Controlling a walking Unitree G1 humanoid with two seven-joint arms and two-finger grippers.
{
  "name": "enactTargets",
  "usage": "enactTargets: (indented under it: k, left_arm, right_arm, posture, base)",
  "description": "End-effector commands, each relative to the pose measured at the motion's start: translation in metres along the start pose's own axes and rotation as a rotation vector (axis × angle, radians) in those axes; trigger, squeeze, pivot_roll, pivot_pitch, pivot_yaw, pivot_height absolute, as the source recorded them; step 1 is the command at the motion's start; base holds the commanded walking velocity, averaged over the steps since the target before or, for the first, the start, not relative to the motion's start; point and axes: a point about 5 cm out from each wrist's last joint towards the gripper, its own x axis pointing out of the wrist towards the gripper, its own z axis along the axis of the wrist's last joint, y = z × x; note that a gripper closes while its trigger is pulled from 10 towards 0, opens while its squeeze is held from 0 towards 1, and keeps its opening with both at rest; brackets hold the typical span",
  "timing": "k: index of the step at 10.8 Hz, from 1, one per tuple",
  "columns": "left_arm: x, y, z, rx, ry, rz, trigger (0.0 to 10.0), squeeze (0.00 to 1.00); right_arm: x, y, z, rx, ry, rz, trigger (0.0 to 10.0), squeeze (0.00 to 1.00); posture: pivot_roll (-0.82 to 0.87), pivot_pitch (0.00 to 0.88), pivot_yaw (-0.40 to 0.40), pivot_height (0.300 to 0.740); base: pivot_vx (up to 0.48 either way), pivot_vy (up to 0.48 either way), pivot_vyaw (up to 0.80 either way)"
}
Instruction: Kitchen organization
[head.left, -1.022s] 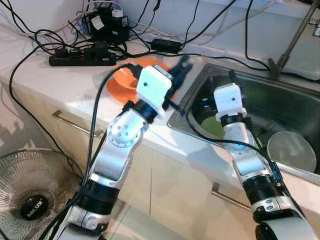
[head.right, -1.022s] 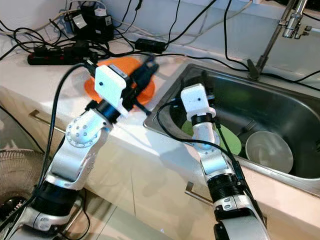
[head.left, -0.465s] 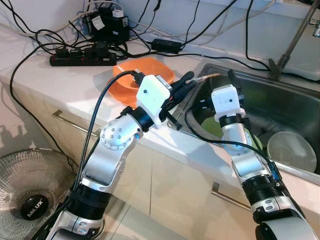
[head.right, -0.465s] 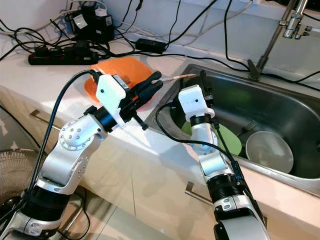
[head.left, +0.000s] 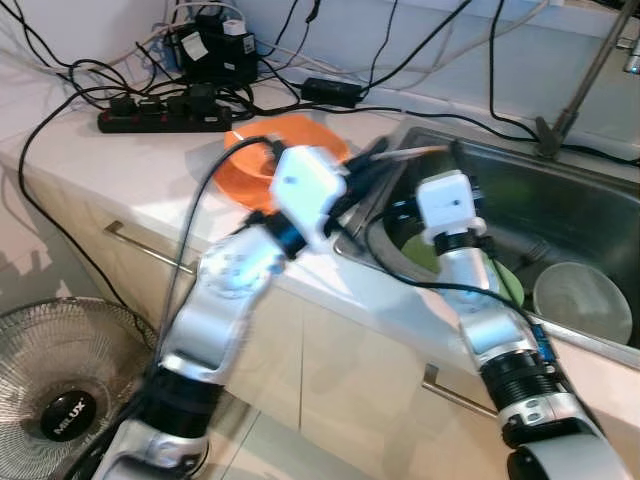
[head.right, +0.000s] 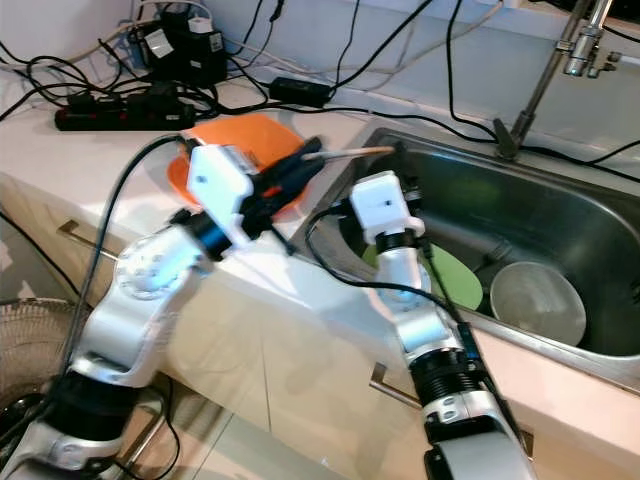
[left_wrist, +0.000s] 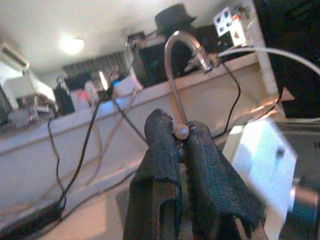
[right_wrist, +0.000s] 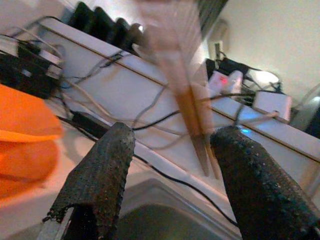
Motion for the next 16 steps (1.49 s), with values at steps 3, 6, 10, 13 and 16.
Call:
enactTargets:
  k: [3, 6, 10, 13, 16]
  left_arm:
    - [0.006, 0.006, 0.008, 0.082, -0.038, 0.041, 10.0, 0.0]
    - [0.003, 0.003, 0.0, 0.007, 0.004, 0.02, 10.0, 0.0]
    - [-0.004, 0.0, -0.009, -0.056, 0.066, -0.016, 10.0, 0.0]
    - [-0.006, 0.004, -0.008, -0.104, 0.064, -0.002, 10.0, 0.0]
    - [-0.006, 0.006, -0.006, -0.114, 0.058, 0.009, 10.0, 0.0]
  right_arm:
    - [0.0, -0.001, 0.004, -0.001, -0.026, 0.001, 10.0, 0.0]
    - [0.003, -0.001, 0.007, 0.002, -0.036, -0.007, 10.0, 0.0]
    - [0.005, -0.004, 0.008, -0.001, -0.039, -0.023, 10.0, 0.0]
    - [0.005, -0.004, 0.008, 0.004, -0.045, -0.021, 0.5, 0.0]
    - [0.005, -0.002, 0.009, 0.002, -0.053, -0.012, 0.0, 0.0]
  posture:
    - [0.23, 0.002, -0.023, 0.74]
    - [0.23, 0.0, -0.025, 0.74]
    - [0.23, 0.001, -0.025, 0.74]
    - [0.23, 0.003, -0.023, 0.74]
    - [0.23, 0.002, -0.023, 0.74]
  base:
    - [0.0, 0.0, 0.0]
    - [0.0, 0.0, 0.0]
    - [0.0, 0.0, 0.0]
    - [0.0, 0.0, 0.0]
    - [0.0, 0.0, 0.0]
